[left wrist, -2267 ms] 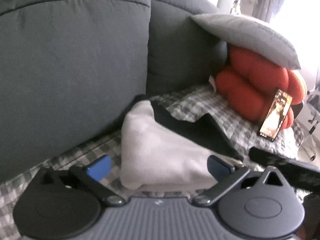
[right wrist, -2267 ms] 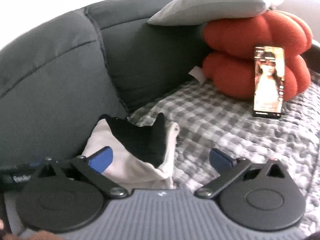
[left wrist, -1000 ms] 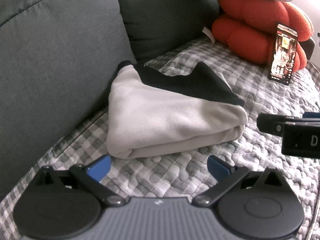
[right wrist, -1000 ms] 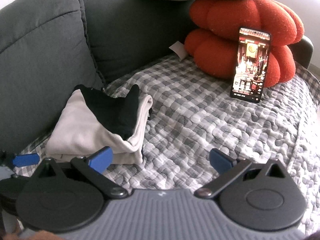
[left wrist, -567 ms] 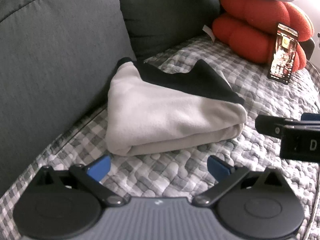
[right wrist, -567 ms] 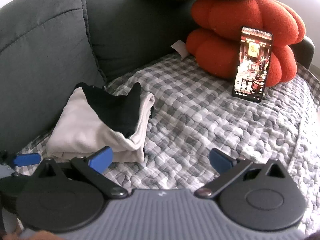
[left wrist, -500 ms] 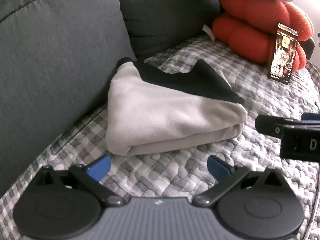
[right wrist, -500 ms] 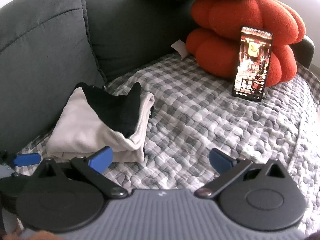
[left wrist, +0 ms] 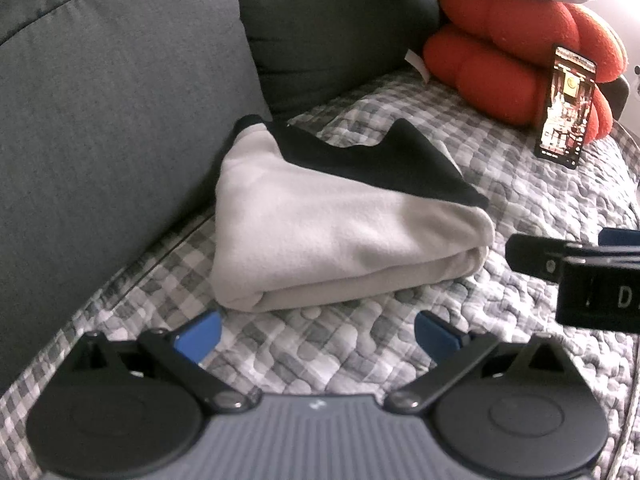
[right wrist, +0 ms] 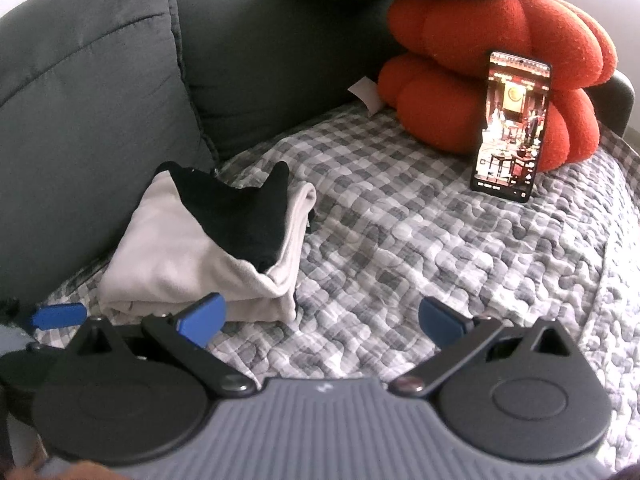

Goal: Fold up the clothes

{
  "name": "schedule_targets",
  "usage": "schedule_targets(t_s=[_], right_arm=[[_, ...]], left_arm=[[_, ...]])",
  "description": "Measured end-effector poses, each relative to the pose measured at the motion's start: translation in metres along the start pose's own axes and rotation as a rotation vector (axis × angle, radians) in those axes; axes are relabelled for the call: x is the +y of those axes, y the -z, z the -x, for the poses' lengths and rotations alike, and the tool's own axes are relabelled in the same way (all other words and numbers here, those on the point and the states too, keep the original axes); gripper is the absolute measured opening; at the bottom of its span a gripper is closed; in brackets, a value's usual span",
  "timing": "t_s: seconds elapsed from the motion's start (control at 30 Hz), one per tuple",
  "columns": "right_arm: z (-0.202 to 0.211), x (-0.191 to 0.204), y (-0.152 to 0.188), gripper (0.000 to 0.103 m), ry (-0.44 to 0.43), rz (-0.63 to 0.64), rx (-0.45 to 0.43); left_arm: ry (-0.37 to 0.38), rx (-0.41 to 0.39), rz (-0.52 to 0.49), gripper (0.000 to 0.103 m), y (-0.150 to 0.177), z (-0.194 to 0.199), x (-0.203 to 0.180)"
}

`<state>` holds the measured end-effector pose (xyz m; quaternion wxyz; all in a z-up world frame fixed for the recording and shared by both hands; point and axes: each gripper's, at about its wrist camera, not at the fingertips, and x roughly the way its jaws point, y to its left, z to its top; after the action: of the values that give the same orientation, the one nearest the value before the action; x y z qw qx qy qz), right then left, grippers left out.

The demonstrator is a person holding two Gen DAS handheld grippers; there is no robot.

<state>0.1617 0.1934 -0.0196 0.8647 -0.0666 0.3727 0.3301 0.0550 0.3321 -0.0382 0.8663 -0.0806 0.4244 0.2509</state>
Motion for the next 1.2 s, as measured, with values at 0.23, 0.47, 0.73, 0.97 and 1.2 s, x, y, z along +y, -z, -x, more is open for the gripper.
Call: schedule_targets(t_s=[0.23, 0.47, 0.73, 0.97, 1.2], right_arm=[[-0.001, 0.001, 0.001, 0.103, -0.004, 0.004, 0.005], [-0.002, 0.004, 0.003, 0.103, -0.010, 0.014, 0.009], [0.006, 0.009, -0.002, 0.103, -0.002, 0.011, 0.005], [0.053, 0.007, 0.001, 0.103, -0.030, -0.080, -0.019], [0.120, 0.021, 0.010, 0.103, 0.003, -0.077, -0.032]], left_arm=[[0.005, 0.000, -0.001, 0.103, 0.000, 0.001, 0.000], [0.008, -0.002, -0.007, 0.103, 0.000, 0.002, -0.002], [0.013, 0.000, -0.010, 0.103, -0.003, 0.010, 0.000], [0.019, -0.013, 0.002, 0.103, 0.000, 0.049, 0.006], [0.016, -0.048, 0.004, 0.103, 0.018, 0.108, 0.013]])
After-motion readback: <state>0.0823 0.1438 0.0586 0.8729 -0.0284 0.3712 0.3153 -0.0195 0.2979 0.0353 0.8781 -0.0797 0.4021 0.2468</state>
